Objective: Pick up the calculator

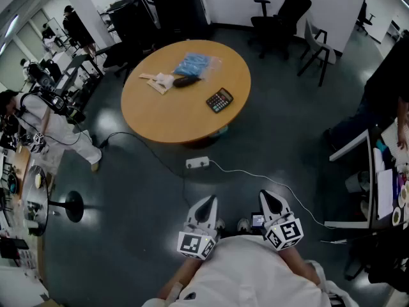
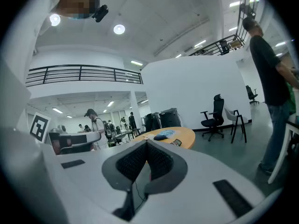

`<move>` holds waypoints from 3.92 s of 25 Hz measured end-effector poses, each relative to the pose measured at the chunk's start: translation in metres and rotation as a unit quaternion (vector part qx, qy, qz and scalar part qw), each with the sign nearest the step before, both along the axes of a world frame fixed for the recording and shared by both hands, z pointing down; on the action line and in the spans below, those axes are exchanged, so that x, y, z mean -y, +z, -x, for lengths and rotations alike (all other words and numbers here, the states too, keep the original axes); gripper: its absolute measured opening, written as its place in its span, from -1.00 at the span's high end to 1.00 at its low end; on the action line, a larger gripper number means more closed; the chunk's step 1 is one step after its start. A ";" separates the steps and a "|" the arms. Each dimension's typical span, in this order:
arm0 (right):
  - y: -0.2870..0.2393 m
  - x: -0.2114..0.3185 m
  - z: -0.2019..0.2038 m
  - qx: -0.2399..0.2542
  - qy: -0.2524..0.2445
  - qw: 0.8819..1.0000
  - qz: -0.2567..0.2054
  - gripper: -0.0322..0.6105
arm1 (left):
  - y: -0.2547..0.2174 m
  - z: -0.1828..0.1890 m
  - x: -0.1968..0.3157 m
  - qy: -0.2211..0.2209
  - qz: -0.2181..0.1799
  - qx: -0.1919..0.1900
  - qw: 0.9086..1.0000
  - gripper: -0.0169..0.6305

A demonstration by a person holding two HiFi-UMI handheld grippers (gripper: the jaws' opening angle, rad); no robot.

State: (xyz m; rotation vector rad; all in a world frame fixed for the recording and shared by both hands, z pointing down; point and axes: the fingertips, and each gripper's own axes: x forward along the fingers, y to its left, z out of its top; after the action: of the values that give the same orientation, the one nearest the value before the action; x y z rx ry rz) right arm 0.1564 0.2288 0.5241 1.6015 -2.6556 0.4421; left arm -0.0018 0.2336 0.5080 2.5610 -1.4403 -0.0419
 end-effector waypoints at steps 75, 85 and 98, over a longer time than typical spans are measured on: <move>0.319 0.599 0.058 0.042 -0.073 0.946 0.313 0.61 | 0.066 0.123 0.436 -0.093 0.133 -0.015 0.987 0.93; 0.244 0.577 0.071 -0.108 -0.112 0.966 0.207 0.73 | 0.059 0.104 0.442 -0.074 0.105 -0.015 0.992 0.93; 0.055 0.437 0.050 -0.137 -0.044 0.986 0.086 0.73 | 0.019 0.089 0.422 -0.052 0.031 -0.010 0.998 0.93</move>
State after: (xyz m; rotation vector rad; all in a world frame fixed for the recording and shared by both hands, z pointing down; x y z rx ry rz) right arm 0.1063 -0.2080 0.5794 1.3786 -2.4006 0.4026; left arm -0.0906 -0.1889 0.5273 2.4273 -1.5427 -0.0375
